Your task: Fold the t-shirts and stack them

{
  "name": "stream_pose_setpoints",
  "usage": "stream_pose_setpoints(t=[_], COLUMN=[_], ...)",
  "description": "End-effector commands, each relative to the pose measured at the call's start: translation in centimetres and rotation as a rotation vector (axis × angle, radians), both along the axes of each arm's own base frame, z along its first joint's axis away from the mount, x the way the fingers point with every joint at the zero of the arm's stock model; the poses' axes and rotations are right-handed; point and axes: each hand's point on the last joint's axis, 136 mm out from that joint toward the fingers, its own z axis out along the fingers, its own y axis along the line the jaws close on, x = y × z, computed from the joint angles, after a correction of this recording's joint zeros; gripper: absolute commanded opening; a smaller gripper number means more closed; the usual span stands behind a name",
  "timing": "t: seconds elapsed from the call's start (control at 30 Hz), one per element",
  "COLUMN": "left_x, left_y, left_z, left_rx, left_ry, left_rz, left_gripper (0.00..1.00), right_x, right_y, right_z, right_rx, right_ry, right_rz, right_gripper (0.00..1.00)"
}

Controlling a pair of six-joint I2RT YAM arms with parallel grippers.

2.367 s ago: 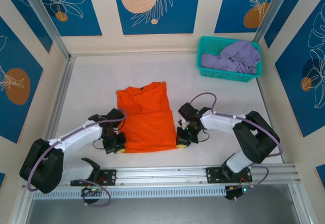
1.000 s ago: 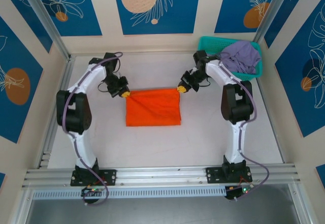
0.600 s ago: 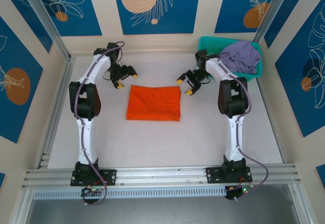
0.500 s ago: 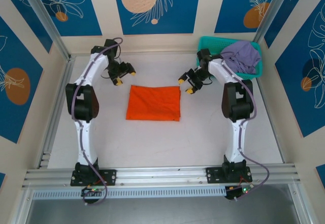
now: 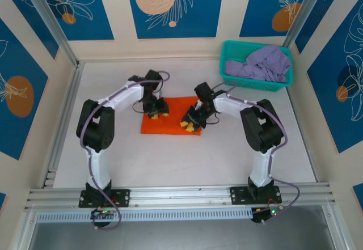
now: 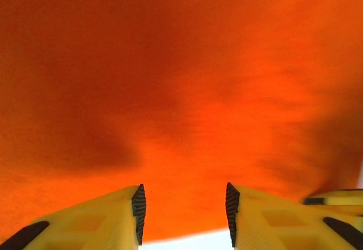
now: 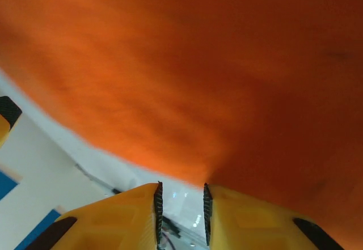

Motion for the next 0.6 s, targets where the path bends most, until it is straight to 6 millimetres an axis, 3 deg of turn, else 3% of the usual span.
stream_pose_setpoints(t=[0.0, 0.1, 0.27, 0.4, 0.57], left_x=[-1.7, -5.0, -9.9, -12.5, -12.5], left_y=[1.9, 3.3, 4.9, 6.1, 6.8], left_z=[-3.5, -6.1, -7.0, -6.4, -3.4], left_rx=[0.038, 0.058, 0.049, 0.051, 0.055], left_ry=[0.031, 0.1, 0.158, 0.173, 0.116], left_rz=[-0.02, -0.023, -0.003, 0.007, 0.026], left_gripper=[0.44, 0.44, 0.47, 0.49, 0.54], right_x=[-1.9, -4.1, -7.2, -9.4, -9.7], right_y=[-0.8, -1.8, -3.3, -4.3, -4.2], right_z=[-2.2, -4.0, -5.4, -6.0, -3.8], right_rx=[-0.036, -0.066, -0.094, -0.087, -0.024], right_ry=[0.066, 0.098, 0.088, 0.1, 0.005], right_rz=[0.018, 0.054, 0.11, 0.109, 0.126], right_gripper=[0.29, 0.3, 0.31, 0.32, 0.37])
